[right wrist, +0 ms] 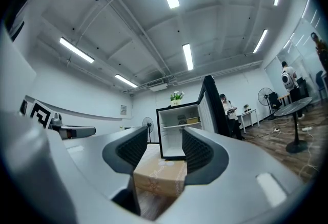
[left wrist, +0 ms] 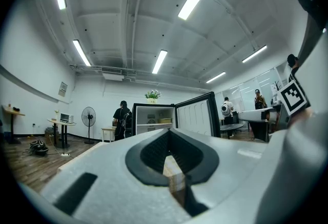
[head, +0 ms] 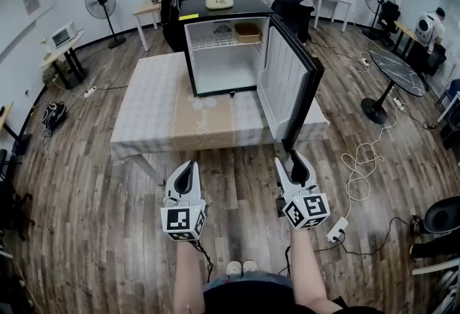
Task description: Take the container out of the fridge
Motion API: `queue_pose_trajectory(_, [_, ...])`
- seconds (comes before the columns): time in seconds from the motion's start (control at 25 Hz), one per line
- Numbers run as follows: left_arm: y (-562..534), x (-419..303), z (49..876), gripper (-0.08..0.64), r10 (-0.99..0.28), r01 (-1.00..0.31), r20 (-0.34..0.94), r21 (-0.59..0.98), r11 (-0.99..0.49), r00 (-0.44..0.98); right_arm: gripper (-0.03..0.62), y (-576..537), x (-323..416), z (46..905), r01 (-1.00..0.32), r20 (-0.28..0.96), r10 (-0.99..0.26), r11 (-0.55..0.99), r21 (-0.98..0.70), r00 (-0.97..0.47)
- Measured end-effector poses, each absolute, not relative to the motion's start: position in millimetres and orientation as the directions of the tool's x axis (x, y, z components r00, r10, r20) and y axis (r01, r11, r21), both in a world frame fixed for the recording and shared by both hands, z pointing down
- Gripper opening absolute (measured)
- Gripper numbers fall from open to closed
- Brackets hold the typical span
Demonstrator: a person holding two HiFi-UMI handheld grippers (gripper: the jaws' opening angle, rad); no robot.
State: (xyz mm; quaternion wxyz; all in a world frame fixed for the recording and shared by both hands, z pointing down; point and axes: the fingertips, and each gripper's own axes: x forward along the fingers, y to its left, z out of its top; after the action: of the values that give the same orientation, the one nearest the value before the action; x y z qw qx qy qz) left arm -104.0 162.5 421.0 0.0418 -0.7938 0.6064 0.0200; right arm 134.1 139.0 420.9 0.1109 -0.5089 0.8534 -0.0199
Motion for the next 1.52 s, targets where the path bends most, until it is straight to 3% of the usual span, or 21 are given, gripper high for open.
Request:
queue_pose_trajectory(0.32, [154.3, -119.4, 420.8, 0.006, -0.959, -0.962, -0.088, -0.039, -0.269, 0.271, 0.259, 129.9, 116.6, 421.3, -0.870, -0.164, -0.877, 0.474, -0.135, -0.453])
queue_pose_trajectory(0.92, [112.8, -139.5, 419.5, 0.006, -0.952, -0.958, -0.109, -0.042, -0.285, 0.288, 0.273, 93.7, 90.9, 408.3, -0.877, -0.196, -0.871, 0.473, -0.087, -0.451])
queue_pose_trajectory(1.52, [-59.1, -165.4, 430.6, 0.006, -0.970, -0.976, -0.107, -0.058, -0.212, 0.217, 0.275, -98.7, 41.6, 400.7, -0.830, -0.225, -0.815, 0.555, -0.044, -0.533])
